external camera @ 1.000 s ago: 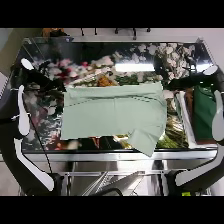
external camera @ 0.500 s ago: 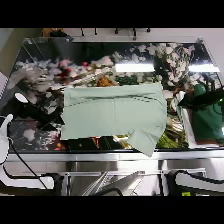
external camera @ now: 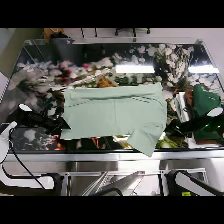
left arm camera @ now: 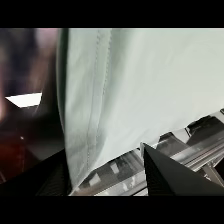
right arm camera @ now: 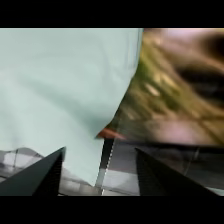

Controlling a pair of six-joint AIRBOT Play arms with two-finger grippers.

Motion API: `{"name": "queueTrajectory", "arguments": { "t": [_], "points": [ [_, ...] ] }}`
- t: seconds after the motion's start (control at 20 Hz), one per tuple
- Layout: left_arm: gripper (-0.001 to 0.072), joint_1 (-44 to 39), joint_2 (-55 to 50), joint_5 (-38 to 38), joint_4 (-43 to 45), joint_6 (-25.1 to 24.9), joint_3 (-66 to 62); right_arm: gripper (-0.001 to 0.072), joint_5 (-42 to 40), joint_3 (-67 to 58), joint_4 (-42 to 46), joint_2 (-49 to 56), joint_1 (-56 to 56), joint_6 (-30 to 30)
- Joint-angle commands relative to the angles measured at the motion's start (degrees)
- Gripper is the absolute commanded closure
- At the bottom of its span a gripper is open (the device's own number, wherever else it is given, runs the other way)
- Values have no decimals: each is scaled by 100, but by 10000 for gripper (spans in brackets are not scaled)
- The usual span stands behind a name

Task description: Fold the shirts.

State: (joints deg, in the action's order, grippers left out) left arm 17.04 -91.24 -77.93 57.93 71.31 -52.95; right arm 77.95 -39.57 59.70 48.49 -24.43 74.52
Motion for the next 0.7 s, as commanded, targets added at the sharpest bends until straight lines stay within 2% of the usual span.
{"name": "queueTrajectory", "arguments": {
  "t": [0.0,0.2,0.3,0.35,0.55,0.65],
  "points": [
    [181,17,-74,-66,59,-81,-291,186,-164,649,-271,-85,7,-101],
    [181,240,-72,-605,96,-79,-704,190,-636,1038,-662,-74,13,-339],
    [182,424,-72,-717,87,-79,-820,258,-896,1071,-822,31,13,-522],
    [181,531,-68,-761,83,-79,-826,257,-1021,1069,-935,136,13,-667],
    [181,890,-68,-713,96,-79,-802,258,-1134,1069,-1899,673,24,-1390],
    [182,970,-72,-507,90,-79,-656,267,-1134,1069,-2221,796,24,-1561]
  ]
}}
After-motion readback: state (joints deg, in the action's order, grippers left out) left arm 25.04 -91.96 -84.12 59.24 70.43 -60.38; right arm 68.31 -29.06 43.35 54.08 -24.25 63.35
